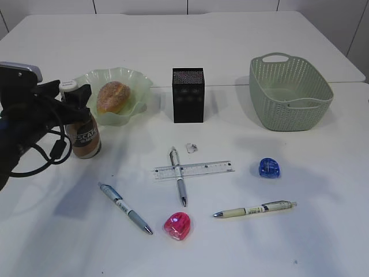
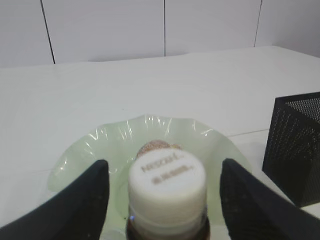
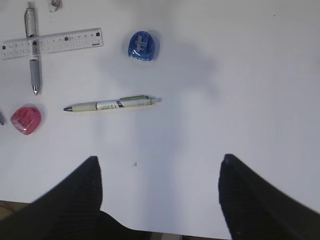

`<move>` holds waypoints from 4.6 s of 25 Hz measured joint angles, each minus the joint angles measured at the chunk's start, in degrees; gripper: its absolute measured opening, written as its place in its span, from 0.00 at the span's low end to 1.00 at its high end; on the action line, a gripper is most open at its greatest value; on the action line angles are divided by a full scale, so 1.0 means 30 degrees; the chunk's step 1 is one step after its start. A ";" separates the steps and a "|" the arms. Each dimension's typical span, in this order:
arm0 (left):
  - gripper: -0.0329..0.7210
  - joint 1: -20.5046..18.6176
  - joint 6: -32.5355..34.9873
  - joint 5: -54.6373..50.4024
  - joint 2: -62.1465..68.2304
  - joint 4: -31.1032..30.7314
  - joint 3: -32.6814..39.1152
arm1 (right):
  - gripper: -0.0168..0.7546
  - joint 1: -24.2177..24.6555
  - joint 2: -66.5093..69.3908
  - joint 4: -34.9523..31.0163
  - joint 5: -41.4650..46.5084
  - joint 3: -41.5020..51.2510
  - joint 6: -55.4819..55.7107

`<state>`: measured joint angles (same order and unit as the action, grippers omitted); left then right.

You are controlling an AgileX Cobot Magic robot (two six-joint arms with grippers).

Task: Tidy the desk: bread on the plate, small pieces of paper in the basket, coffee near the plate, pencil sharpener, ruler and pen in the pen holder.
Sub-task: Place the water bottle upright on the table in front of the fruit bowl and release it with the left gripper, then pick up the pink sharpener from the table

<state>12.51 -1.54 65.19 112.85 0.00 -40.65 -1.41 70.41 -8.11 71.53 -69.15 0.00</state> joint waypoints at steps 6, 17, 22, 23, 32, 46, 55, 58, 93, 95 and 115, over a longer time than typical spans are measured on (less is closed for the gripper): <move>0.70 0.0000 0.0045 -0.1772 -0.1565 0.0000 0.0000 | 0.75 0.0000 0.0000 0.0000 0.0000 0.0000 0.0000; 0.70 0.0000 0.0961 -0.4962 -0.5361 0.0000 0.0000 | 0.75 0.0000 0.0000 0.0000 0.0034 0.0000 0.0000; 0.70 0.0000 0.0961 -0.9094 -0.8115 0.0000 0.0036 | 0.75 0.0000 0.0000 0.0000 0.0034 0.0000 0.0000; 0.70 0.0000 0.0961 -1.0040 -0.8682 0.0000 0.0036 | 0.75 0.0000 0.0000 0.0000 0.0034 0.0000 0.0000; 0.70 0.0000 0.0961 -1.8890 -1.4879 0.0138 0.0036 | 0.75 0.0000 0.0000 -0.0820 0.0034 0.0000 0.0359; 0.70 0.0000 0.0961 -2.9856 -2.1058 0.0210 -0.0126 | 0.75 0.0000 0.2505 -0.1614 0.0000 -0.0034 0.2903; 0.70 0.0000 0.0961 -3.2329 -2.1594 0.0210 -0.1205 | 0.75 0.0000 0.4126 -0.2304 -0.0652 -0.0034 0.2943; 0.70 0.0000 0.0961 -3.2821 -2.1600 0.0210 -0.1205 | 0.75 0.0000 0.4523 -0.2222 -0.1429 -0.0034 0.2943; 0.70 0.0000 0.0961 -3.3312 -2.1633 0.0210 -0.1205 | 0.71 -0.2805 1.5075 0.1222 -0.2505 -0.6560 0.7777; 0.70 0.0000 0.0961 -3.3312 -2.1633 0.0210 -0.1205 | 0.71 -0.2877 1.5836 0.1255 -0.2505 -0.6959 0.7795; 0.70 0.0000 0.0961 -3.3312 -2.1633 0.0210 -0.1205 | 0.71 -0.3036 1.8148 0.1292 -0.3174 -0.7116 0.7795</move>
<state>12.51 1.34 -34.75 47.95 0.63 -44.26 -10.52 124.85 -4.23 62.01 -90.50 23.39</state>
